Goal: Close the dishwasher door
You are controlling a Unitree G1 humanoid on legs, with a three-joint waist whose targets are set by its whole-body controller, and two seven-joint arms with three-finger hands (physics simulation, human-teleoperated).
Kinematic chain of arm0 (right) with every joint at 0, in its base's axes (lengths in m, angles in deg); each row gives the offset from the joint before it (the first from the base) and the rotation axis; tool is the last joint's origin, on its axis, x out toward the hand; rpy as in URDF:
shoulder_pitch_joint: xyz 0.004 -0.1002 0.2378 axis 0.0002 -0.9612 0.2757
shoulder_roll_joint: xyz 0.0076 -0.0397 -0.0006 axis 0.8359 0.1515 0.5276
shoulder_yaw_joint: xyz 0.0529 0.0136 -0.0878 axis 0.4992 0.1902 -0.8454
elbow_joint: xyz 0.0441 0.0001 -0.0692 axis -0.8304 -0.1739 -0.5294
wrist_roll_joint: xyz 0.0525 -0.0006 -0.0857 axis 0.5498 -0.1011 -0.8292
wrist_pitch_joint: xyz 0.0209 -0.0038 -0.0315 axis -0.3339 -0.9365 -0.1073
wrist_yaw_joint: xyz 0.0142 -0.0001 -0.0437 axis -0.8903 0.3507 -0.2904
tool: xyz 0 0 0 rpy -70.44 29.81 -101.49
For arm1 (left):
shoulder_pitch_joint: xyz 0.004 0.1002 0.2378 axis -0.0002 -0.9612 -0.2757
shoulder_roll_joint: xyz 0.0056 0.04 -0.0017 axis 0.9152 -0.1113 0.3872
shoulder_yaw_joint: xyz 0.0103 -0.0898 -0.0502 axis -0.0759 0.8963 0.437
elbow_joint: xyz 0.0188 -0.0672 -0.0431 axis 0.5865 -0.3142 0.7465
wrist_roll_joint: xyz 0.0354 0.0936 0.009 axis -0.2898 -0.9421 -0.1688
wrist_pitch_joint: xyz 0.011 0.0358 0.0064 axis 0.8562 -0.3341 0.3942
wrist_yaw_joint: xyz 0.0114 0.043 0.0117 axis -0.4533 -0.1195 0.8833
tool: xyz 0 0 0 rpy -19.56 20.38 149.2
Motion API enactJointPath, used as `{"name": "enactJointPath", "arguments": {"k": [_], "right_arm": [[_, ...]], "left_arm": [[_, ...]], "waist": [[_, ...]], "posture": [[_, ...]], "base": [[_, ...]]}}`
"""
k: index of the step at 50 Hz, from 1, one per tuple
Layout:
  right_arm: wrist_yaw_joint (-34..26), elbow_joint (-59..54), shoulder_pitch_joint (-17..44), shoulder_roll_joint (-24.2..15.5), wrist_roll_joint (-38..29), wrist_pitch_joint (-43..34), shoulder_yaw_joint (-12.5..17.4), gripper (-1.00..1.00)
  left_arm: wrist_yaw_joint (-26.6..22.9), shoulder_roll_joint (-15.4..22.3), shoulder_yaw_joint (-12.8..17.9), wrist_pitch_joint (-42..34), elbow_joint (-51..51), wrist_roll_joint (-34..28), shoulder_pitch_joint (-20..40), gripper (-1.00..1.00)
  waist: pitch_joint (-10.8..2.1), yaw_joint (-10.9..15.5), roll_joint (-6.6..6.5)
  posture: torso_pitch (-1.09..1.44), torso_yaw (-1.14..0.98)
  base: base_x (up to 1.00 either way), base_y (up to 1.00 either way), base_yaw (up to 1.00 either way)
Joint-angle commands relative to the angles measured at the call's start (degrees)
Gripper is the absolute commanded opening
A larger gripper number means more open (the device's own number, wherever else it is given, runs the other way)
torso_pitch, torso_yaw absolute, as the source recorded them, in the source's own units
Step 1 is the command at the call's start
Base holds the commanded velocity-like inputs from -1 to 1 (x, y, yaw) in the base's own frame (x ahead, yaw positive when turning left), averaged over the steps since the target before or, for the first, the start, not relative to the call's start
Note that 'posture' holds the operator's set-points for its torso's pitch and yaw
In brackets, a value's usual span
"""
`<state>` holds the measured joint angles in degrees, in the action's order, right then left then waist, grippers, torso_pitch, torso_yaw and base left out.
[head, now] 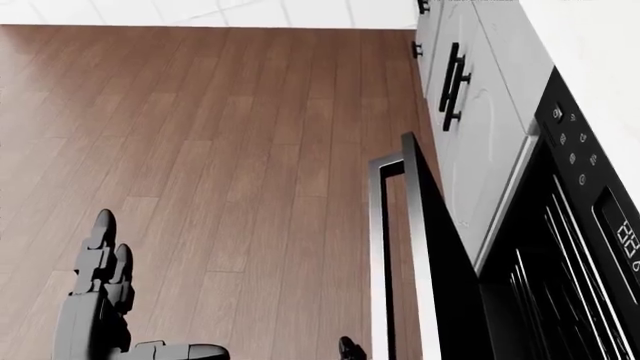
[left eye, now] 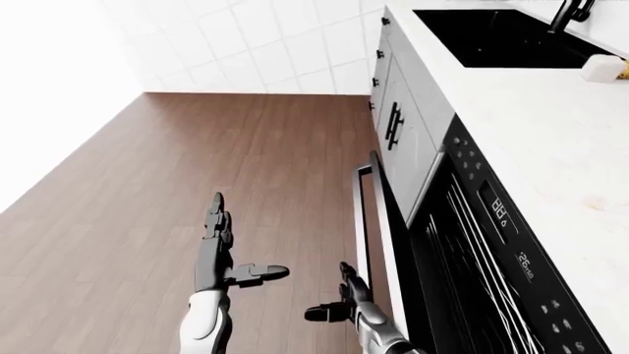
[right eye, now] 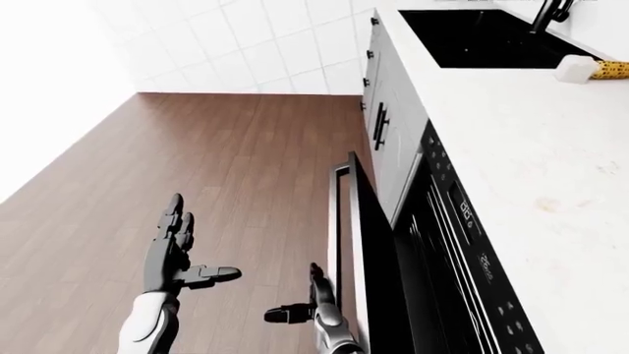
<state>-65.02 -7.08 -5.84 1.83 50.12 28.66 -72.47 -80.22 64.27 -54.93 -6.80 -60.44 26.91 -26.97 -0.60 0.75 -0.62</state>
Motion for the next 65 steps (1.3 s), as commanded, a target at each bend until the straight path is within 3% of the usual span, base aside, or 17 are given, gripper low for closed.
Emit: {"name": "enactJointPath", "arguments": {"k": [1, 65], "right_arm": [[1.7, 0.5, 0.4, -0.9, 0.1, 0.1, 0.3, 1.0], [25.1, 0.5, 1.2, -3.3, -3.2, -2.9, -0.3, 1.0]], "left_arm": [[0.0, 0.2, 0.2, 1.6, 2.7, 0.1, 0.9, 1.0], [-0.1, 0.2, 0.2, 1.6, 2.0, 0.1, 1.1, 1.0]], "waist": [[-0.69, -0.2, -0.18], [-0.63, 1.3, -0.69]], "posture": [[0.0, 0.0], [0.0, 0.0]], "base": [[0.0, 0.0, 0.0], [0.0, 0.0, 0.0]]}}
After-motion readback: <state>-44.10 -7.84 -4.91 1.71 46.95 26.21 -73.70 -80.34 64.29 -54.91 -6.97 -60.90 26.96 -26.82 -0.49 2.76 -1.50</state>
